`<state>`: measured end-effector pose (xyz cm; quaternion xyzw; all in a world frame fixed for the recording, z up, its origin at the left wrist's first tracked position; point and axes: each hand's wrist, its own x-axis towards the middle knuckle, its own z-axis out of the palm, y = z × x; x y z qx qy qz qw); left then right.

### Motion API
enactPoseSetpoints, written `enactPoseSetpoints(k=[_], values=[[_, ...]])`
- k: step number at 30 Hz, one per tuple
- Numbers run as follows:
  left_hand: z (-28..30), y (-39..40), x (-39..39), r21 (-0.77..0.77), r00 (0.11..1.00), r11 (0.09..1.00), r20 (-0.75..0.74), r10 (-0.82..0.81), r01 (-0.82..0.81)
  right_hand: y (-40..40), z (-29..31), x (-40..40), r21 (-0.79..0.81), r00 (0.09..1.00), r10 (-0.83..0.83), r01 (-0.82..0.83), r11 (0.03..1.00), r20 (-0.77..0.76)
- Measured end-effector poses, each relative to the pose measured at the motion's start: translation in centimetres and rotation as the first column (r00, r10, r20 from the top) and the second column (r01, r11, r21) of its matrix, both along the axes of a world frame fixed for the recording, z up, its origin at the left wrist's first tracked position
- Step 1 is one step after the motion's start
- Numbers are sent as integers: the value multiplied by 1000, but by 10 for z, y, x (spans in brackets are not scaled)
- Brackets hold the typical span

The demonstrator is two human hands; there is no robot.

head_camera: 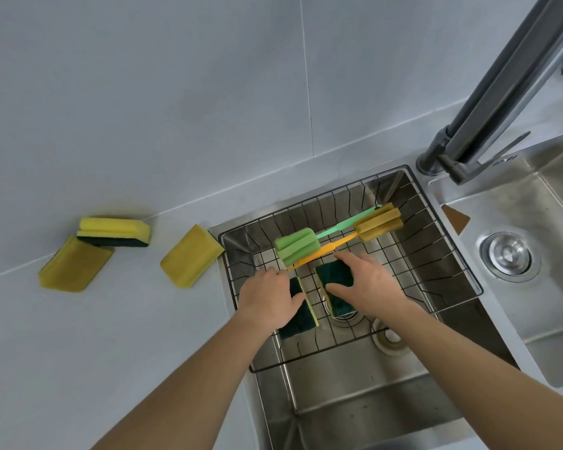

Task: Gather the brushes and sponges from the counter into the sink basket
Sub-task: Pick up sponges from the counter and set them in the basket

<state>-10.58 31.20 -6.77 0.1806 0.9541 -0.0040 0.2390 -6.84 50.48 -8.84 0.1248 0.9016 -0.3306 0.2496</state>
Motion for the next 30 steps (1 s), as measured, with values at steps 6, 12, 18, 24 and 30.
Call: enactPoseSetpoints(k=[6, 12, 18, 24, 30], values=[[-1, -12, 6, 70, 991, 992, 73, -110, 105, 8, -1, 1, -94, 991, -114, 120, 988, 69], [-3, -15, 13, 100, 995, 992, 55, -80, 74, -7, -5, -4, -173, 989, -117, 132, 976, 93], [-8, -15, 23, 118, 988, 992, 141, -54, 37, -14, -11, -8, -169, 984, -123, 144, 975, 125], [-11, -17, 25, 136, 990, 991, 137, -35, 16, -20, -13, -8, -111, 985, -115, 130, 985, 132], [-11, -18, 25, 148, 987, 989, 156, -37, 14, -20, -11, -7, -48, 987, -73, 81, 996, 144]])
